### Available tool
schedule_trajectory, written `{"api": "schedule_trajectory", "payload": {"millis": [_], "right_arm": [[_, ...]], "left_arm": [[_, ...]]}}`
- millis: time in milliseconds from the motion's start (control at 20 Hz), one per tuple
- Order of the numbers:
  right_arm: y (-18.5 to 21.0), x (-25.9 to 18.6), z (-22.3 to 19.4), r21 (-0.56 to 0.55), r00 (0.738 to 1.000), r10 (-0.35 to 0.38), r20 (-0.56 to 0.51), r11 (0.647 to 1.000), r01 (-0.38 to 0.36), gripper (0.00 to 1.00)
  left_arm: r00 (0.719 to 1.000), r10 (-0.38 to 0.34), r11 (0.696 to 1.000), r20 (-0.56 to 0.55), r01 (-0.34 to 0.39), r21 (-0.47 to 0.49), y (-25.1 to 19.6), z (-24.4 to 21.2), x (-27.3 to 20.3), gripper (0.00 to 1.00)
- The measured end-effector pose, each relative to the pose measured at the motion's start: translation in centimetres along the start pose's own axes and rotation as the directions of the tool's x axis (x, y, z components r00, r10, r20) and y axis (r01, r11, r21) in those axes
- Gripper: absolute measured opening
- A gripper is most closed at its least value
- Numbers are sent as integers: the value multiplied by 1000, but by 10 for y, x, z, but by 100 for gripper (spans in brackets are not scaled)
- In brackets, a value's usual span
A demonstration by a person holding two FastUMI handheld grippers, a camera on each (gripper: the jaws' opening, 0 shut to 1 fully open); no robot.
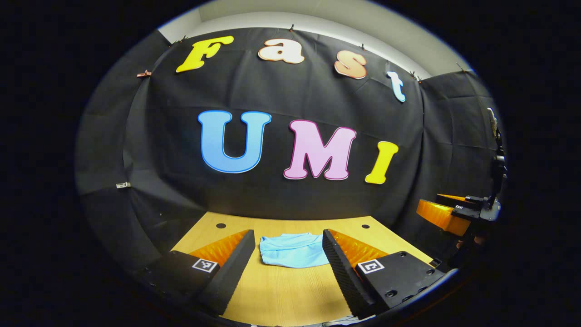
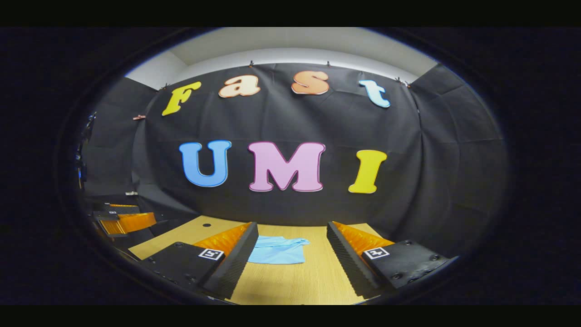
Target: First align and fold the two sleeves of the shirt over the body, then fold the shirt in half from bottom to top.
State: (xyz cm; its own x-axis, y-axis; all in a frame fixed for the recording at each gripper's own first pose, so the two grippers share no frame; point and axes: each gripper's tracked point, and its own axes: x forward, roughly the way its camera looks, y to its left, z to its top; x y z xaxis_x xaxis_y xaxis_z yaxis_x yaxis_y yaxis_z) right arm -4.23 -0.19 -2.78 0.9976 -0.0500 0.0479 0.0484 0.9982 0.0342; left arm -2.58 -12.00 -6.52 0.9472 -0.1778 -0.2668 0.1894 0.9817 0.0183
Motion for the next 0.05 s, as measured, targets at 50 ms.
{"api": "schedule_trajectory", "payload": {"millis": [50], "right_arm": [[8, -6, 1, 5, 1000, 17, 4, 1000, -17, 95]], "left_arm": [[1000, 9, 1000, 4, -9, 4, 0, 3, -8, 96]]}}
